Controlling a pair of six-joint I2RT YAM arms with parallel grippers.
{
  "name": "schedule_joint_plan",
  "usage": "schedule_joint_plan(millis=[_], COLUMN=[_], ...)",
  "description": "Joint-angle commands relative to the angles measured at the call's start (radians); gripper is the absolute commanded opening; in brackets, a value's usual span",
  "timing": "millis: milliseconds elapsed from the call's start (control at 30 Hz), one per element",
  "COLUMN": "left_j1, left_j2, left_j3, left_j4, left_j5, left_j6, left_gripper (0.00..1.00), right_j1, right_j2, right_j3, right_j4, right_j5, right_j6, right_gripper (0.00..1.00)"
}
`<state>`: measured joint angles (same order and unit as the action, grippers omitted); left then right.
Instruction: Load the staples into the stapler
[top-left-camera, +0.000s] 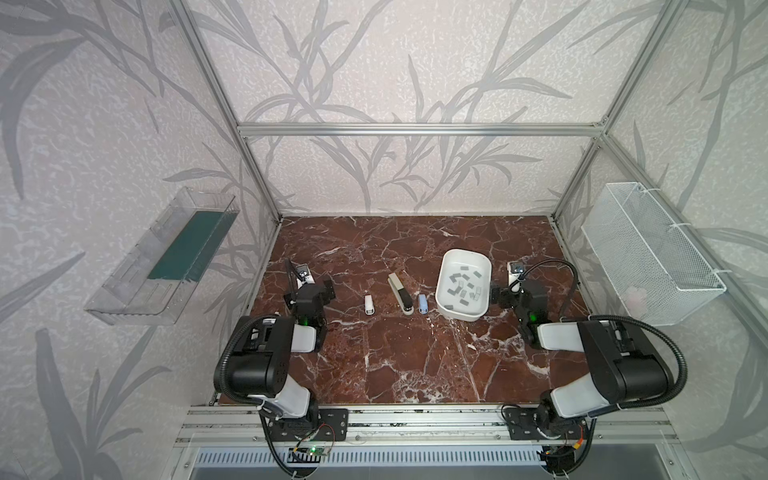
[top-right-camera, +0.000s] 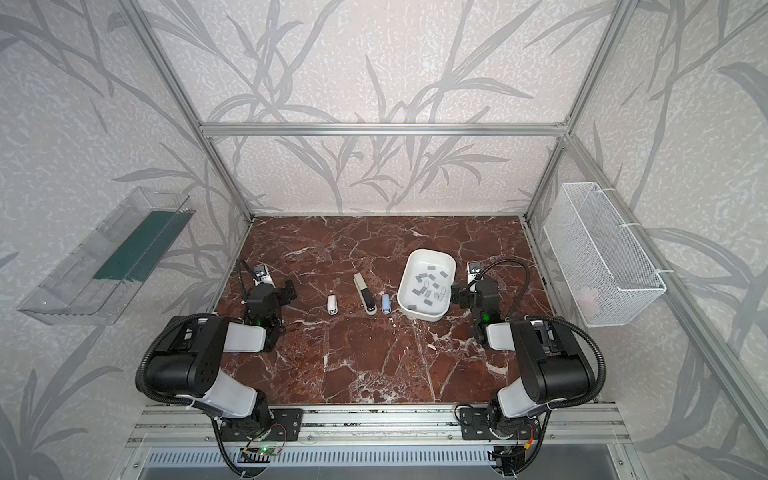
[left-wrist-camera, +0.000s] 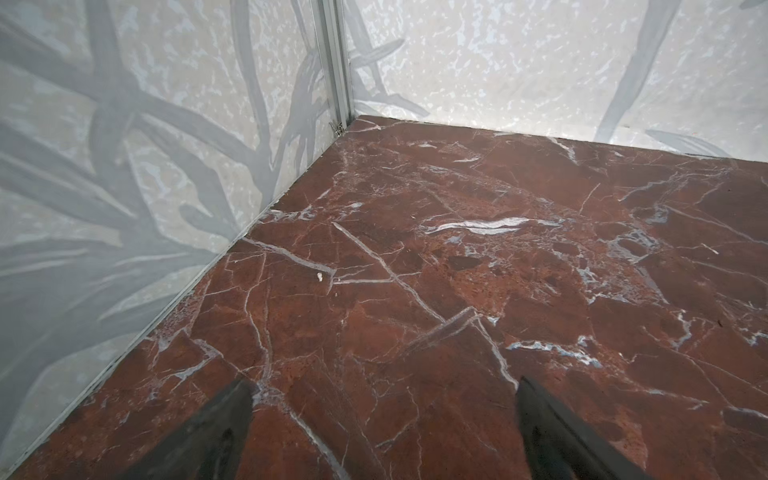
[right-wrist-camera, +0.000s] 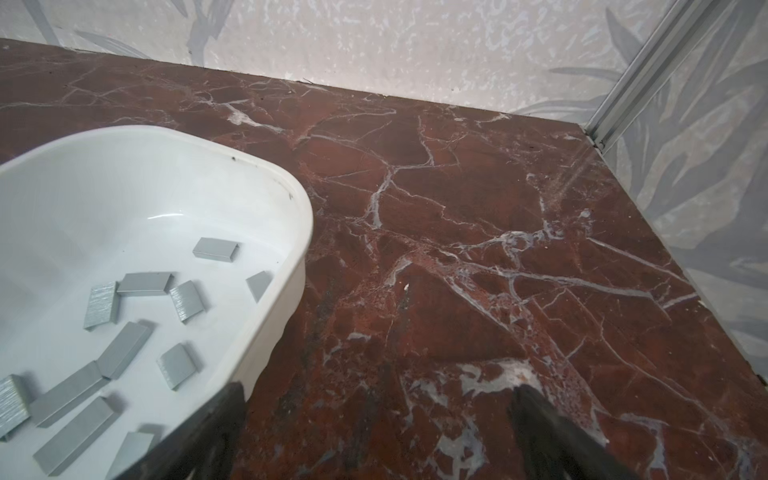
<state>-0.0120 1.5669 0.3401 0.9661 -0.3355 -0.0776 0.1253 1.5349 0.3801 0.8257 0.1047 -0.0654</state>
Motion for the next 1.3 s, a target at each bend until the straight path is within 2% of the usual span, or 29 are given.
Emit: schedule_joint_plan(millis=[0, 1100, 1167, 1200, 1233, 1267], left_j1=[-0.003, -0.004, -0.007, -0.017, -0.023, -0.023], left_j2=[0.009, 0.008, 0.001, -0.02, -0.056, -0.079], left_j3=[0.02, 0.019, 0.011, 0.0, -0.022, -0.052], left_j4=[0.031, 0.032, 0.051, 0.057, 0.047, 0.095], left_j5=[-0.008, -0.009, -0.018, -0.046, -0.044, 0.002], left_j6=[0.019, 0.018, 0.02, 0.022, 0.02, 0.057], left_gripper=[0.99, 0.99, 0.99, 0.99, 0.99, 0.99], right_j1=[0.004, 0.004, 0.009, 0.023, 0.043, 0.057], right_j2=[0.008, 0.008, -0.015, -0.046, -0.107, -0.179], right_j3=[0.022, 0.02, -0.014, -0.033, -0.037, -0.02], right_j4=[0.032, 0.035, 0.108, 0.121, 0.075, -0.029], right_j5=[0.007, 0.007, -0.012, 0.022, 0.082, 0.122], right_j6=[-0.008, -0.011, -0.034, -0.041, -0.042, -0.029], right_gripper=[0.99, 0.99, 0.99, 0.99, 0.99, 0.99])
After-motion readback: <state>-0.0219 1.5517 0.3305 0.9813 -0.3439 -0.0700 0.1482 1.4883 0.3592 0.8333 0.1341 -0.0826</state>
